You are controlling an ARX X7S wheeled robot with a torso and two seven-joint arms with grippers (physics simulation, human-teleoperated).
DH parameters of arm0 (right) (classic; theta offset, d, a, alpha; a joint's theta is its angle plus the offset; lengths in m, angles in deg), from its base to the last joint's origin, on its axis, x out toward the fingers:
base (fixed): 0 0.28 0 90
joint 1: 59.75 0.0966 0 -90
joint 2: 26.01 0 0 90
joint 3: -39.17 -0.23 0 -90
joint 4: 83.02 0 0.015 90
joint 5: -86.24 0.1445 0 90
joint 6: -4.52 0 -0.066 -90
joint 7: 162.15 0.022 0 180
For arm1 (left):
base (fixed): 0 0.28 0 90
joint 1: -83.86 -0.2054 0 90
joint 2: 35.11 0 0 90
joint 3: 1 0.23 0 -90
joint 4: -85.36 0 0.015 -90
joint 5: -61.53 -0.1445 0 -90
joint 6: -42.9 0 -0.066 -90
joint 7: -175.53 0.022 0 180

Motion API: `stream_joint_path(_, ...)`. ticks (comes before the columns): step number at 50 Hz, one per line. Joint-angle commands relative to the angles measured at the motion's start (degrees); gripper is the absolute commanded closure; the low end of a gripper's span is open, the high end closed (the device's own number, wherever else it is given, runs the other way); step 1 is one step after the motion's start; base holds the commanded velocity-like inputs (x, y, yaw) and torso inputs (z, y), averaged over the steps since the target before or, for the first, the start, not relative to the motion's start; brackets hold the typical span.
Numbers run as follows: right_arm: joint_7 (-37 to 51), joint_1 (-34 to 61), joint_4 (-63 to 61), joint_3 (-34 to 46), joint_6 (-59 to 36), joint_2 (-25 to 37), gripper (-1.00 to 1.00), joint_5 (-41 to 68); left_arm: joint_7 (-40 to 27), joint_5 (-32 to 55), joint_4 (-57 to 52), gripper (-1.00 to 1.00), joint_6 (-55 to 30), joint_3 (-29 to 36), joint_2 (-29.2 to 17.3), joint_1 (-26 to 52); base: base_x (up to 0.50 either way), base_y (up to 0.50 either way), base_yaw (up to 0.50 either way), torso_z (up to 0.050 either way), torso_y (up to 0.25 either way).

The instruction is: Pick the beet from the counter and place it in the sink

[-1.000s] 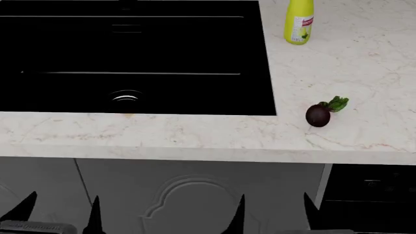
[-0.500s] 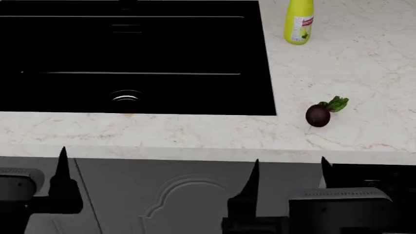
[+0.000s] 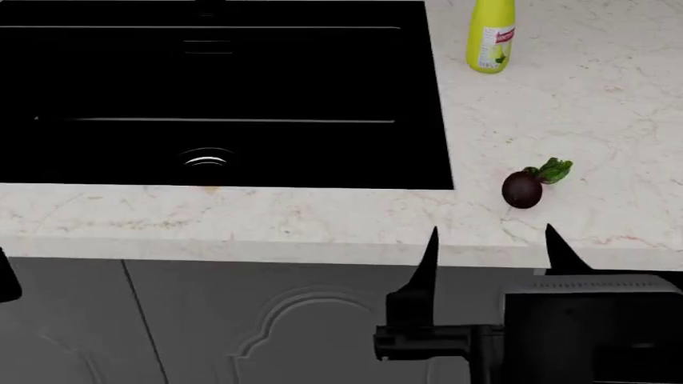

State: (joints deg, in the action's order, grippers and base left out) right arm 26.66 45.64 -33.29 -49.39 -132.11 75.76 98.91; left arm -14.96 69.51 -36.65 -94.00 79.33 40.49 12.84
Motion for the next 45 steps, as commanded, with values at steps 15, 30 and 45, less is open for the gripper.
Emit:
stream_joint_path(15, 0.1, 2.0, -1.7, -0.3, -2.5, 0.2, -1.00, 2.6, -0.8, 0.8, 0.1, -1.00, 0.5, -2.3, -0.6, -0.5, 0.05, 0.14, 0.00, 0.000, 0.000)
stream_joint_path(30, -0.1, 0.8, -1.1, -1.3, 0.0, 0.0, -1.00, 3.7, -1.2, 1.1, 0.3, -1.00, 1.1, -2.0, -0.2, -0.7, 0.14, 0.31, 0.00, 0.000, 0.000)
stream_joint_path(45, 0.1, -0.1, -1.2, -1.9, 1.5, 0.3, -1.00, 4.4, -1.7, 1.3, 0.2, -1.00, 1.2, -1.4, 0.0, -1.0, 0.28, 0.26, 0.00, 0.000, 0.000)
